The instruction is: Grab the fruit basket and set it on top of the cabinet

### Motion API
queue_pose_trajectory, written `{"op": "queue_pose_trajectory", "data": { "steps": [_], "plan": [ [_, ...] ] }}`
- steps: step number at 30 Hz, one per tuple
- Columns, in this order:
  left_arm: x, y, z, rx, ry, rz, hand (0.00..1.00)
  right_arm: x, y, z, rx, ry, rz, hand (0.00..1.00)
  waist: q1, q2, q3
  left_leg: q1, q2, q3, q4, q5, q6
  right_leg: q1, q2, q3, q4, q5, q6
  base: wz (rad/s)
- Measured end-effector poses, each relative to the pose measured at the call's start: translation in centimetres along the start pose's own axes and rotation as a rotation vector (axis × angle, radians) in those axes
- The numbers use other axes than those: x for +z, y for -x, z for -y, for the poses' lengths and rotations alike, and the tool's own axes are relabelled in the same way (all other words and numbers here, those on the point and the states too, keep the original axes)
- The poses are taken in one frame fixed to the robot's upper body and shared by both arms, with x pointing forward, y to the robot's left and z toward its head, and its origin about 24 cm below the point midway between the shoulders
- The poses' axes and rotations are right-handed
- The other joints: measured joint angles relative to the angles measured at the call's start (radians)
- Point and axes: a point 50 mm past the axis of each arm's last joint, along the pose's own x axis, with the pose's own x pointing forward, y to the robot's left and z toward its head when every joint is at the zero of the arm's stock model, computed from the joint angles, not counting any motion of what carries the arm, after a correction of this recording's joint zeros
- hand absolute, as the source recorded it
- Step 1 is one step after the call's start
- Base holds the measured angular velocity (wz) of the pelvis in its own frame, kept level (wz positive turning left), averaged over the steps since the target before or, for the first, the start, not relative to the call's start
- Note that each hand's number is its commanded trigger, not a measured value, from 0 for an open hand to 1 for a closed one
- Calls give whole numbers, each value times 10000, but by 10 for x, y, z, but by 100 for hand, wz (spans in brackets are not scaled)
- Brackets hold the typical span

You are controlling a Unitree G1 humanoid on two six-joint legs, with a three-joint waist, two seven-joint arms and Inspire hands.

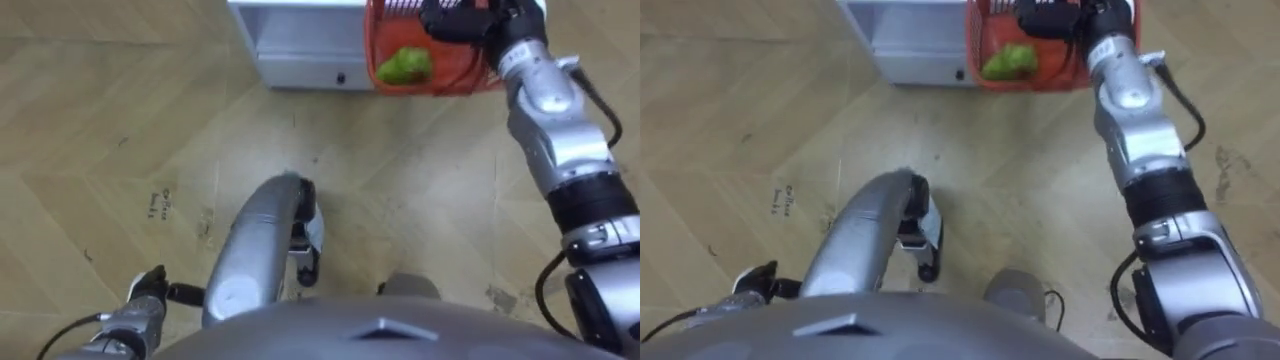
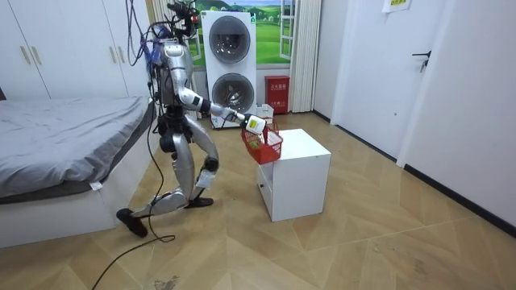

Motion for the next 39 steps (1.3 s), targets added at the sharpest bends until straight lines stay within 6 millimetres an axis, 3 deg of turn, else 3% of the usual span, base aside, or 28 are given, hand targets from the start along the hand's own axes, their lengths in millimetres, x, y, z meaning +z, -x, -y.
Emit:
{"op": "queue_pose_trajectory", "data": {
  "steps": [2,3,4,5,6,7,8,11,14,15,16,17,18,19,21,22,23,24,26,34,39],
  "plan": [
    [-3,1,1,175,-10,-27,0,1,5,-3,177,390,150,100,-47,200,-106,1319,298,-91,-1706,567,-214,-682,186,-350,-1153,-1058,11,-35],
    [-3,1,2,207,-15,-27,0,2,6,-4,196,463,232,100,-44,230,-123,1626,372,-105,-2098,719,-266,-768,226,-420,-1681,-1152,25,-30],
    [-5,1,2,233,-77,-40,0,6,7,-5,241,510,403,100,-37,277,-111,2273,521,-129,-2877,1001,-405,-808,343,-528,-3058,-1204,61,-20],
    [-7,1,1,273,-83,-59,0,9,9,-7,294,450,570,100,-13,273,-122,2813,646,-146,-3515,1255,-556,-683,533,-764,-4848,-1133,16,-15],
    [-9,2,1,310,-59,-87,0,11,10,-8,336,399,695,100,-6,269,-128,3001,714,-167,-3745,1341,-641,-598,621,-891,-5762,-960,-90,7],
    [-12,2,2,350,-54,-161,0,15,13,-9,384,341,933,100,-41,298,-153,3316,848,-228,-4043,1430,-799,-355,823,-1046,-6859,-434,-3,11],
    [-16,4,3,321,-34,-233,0,14,17,-10,429,234,963,100,44,287,-227,3735,941,-232,-4515,1653,-1046,69,1030,-1246,-7601,-208,-153,0],
    [-27,7,5,248,-271,-331,0,21,17,-14,626,-24,1280,100,218,311,-244,4546,1118,-354,-5971,2331,-1392,1120,1561,-1557,-9333,592,-477,-10],
    [-36,8,4,274,-304,-597,0,29,19,-19,987,-114,1600,100,203,324,-235,4927,1393,-345,-6209,2520,-1526,1952,1902,-1584,-10441,960,-690,2],
    [-37,9,4,244,-246,-635,0,30,19,-20,1077,-104,1643,100,202,308,-223,4968,1426,-328,-6128,2530,-1541,2112,1936,-1560,-10563,991,-723,14],
    [-38,9,4,154,-173,-696,0,31,19,-22,1185,-113,1713,100,173,257,-99,4692,1467,-308,-5492,2524,-1561,2456,1960,-1326,-10792,1020,-759,22],
    [-39,9,7,41,-263,-729,0,32,19,-22,1211,-143,1730,100,131,178,-99,4462,1336,-427,-5814,2528,-1601,2534,1915,-980,-10822,1019,-758,30],
    [-37,9,9,-65,-329,-673,0,33,19,-20,1167,-122,1785,100,91,223,-121,4317,1336,-449,-6369,2783,-1579,2525,1924,-869,-10813,1011,-745,18],
    [-33,9,11,-175,-449,-571,0,32,19,-20,1128,-174,1782,100,219,99,-172,4267,1316,-309,-6623,3297,-1514,2401,1884,-858,-10782,998,-667,3],
    [-33,9,13,-348,-670,-567,0,34,19,-23,1336,-136,1883,100,296,84,-153,4358,1308,-355,-6734,3344,-1477,2312,1886,-1414,-10792,1085,-573,-9],
    [-34,9,14,-418,-807,-651,0,36,20,-26,1420,-162,1959,100,399,118,-134,4486,1302,-650,-6764,3344,-1477,2315,1945,-1818,-10763,1071,-543,-28],
    [-34,9,12,-418,-805,-701,0,40,20,-28,1519,-140,2161,100,563,112,-130,4565,1309,-1044,-6772,3335,-1492,2317,2078,-1959,-11207,1204,-579,-36],
    [-35,9,12,-428,-786,-763,0,43,21,-30,1572,-91,2293,100,591,108,-134,4590,1296,-1145,-6765,3307,-1542,2340,2089,-2117,-11417,1365,-808,-28],
    [-41,10,13,-550,-560,-1037,0,47,23,-33,1685,71,2507,100,444,279,-112,4947,1252,-1222,-7045,3354,-1716,2735,2089,-2474,-11358,1443,-832,6],
    [-45,11,18,-1097,-517,-1303,0,40,26,-42,2326,-71,2230,100,417,210,-127,5387,1278,-1177,-7489,3460,-1819,2931,2082,-2759,-11128,1364,-816,8],
    [-49,12,17,-1209,-604,-1467,0,37,26,-44,2396,-131,2062,100,446,172,-157,5177,1084,-1191,-7214,3353,-1637,2812,1878,-2794,-10875,1211,-775,4]
  ]
}}
